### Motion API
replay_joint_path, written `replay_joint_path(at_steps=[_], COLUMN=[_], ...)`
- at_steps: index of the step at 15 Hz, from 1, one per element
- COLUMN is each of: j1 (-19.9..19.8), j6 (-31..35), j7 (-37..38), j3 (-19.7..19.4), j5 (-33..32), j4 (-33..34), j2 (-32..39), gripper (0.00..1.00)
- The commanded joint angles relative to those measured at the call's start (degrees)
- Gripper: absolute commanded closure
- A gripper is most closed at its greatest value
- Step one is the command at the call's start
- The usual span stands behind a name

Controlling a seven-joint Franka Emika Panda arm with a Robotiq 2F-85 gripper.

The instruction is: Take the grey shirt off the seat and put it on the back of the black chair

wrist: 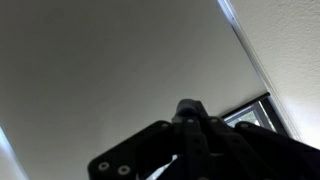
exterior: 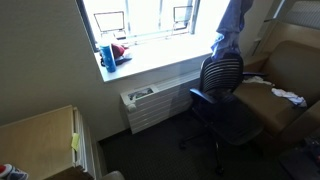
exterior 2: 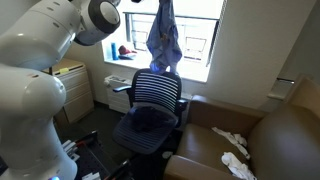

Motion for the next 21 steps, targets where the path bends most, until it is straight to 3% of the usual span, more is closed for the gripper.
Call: replay_joint_path(at_steps=[1,2,3,9,10,11,13,15,16,21], j1=[-0.9,-0.8,-1.0,-5.1,-7.2,-6.6,-7.6,-7.4,-5.6,-0.9], j6=[8.1,8.7,11.5,9.7,10.2,9.2,10.8,10.5,10.5,10.5], j7=[-4.0,7.3,0.7,0.2,-1.9,0.2,0.2,0.3,0.3,0.5], j3=[13.6,6.5,13.0,19.5,29.0,24.2,25.5,20.8,19.6,15.7], j5=[-4.7,-7.1,-5.1,1.8,-1.0,4.3,3.9,3.7,1.5,-8.4], j4=[2.3,3.8,3.8,2.2,0.9,0.0,2.6,10.1,2.7,4.1], j2=[-4.3,-1.8,-3.8,2.7,2.8,4.6,8.7,14.4,7.2,1.3], gripper=[0.99,0.99,0.99,0.99,0.99,0.99,0.99,0.99,0.99,0.99])
